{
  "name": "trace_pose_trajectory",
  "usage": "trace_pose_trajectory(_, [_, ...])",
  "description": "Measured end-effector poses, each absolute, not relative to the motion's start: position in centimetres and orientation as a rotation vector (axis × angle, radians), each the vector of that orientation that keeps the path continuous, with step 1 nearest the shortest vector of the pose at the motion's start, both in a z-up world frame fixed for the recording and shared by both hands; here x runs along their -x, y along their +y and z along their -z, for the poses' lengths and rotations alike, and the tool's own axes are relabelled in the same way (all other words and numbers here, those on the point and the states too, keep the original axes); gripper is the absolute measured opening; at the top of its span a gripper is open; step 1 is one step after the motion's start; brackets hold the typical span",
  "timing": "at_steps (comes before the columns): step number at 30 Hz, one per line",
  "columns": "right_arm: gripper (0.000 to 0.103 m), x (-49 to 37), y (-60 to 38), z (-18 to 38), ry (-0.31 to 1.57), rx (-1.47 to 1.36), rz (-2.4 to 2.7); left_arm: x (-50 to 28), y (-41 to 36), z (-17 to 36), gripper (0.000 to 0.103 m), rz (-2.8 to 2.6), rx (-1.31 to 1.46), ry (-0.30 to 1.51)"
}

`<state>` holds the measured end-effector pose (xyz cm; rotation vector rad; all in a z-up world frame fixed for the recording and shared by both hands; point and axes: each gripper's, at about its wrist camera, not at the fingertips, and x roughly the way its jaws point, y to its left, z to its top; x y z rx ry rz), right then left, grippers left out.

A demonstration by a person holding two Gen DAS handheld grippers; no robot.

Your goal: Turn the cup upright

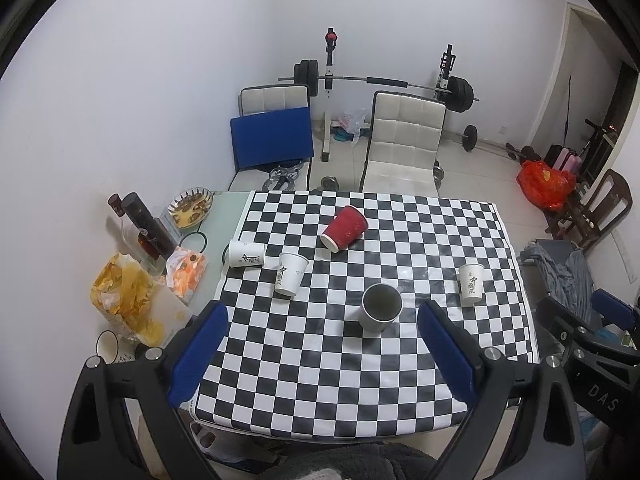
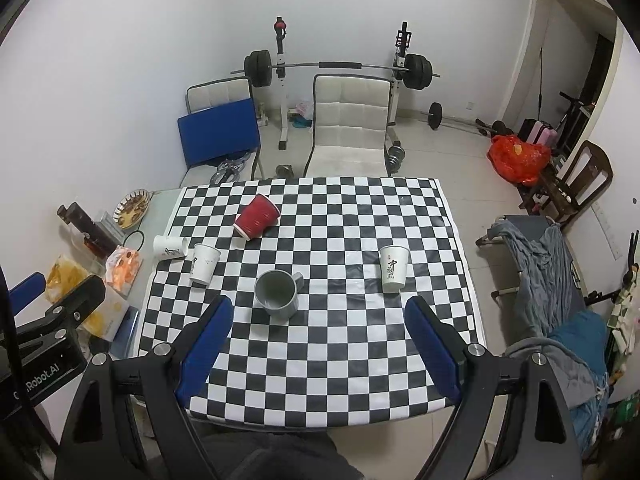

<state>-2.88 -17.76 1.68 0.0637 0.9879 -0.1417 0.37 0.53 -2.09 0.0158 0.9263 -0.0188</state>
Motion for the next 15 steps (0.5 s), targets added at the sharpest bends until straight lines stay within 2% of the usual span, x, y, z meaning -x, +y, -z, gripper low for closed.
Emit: trace_pose_trajectory(15, [0.09,3.23,-18.35,-2.14,0.977,-0.075,0.146,-0.39,0.69,1.78,0.097,0.01,-0.024,0.918])
